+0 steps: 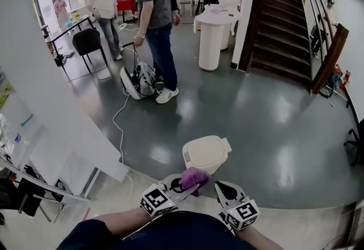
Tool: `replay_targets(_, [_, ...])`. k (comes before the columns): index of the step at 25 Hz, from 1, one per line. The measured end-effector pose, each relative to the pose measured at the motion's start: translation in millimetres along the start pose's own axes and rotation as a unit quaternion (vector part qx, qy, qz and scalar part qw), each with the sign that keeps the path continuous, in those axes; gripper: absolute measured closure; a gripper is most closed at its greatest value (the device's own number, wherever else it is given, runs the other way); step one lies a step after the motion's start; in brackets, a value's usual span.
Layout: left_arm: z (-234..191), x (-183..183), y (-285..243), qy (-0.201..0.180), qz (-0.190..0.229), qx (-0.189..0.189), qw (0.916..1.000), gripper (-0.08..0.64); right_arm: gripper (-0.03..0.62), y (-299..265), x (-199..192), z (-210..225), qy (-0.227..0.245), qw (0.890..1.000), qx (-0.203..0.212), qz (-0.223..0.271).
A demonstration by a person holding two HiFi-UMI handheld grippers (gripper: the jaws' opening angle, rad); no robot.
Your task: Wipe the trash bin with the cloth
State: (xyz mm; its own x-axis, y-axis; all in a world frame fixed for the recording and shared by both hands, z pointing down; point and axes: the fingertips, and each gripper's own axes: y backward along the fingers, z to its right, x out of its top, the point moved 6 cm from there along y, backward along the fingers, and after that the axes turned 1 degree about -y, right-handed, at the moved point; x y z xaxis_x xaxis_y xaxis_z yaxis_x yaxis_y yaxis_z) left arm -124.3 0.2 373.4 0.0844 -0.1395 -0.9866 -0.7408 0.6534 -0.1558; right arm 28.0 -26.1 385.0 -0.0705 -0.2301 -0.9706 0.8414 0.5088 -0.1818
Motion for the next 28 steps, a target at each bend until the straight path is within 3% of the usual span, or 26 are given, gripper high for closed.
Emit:
replay_targets(5, [16,16,4,-0.003,0.025,-0.01,0.9996,0.492,0.581,-4,3,-8,0.002,1.0,0.008,-0.002])
replay_targets(12, [32,3,-3,-0.007,0.009,-0.033,0.9994,0.492,0.581,-2,-1,-14,0.004,1.0,0.011,-0.003])
replay_targets(28, [36,2,-5,-0.005,0.017,-0.035,0.9992,0.492,0.582,3,-13,-18,-0.001,1.0,0.004,-0.005])
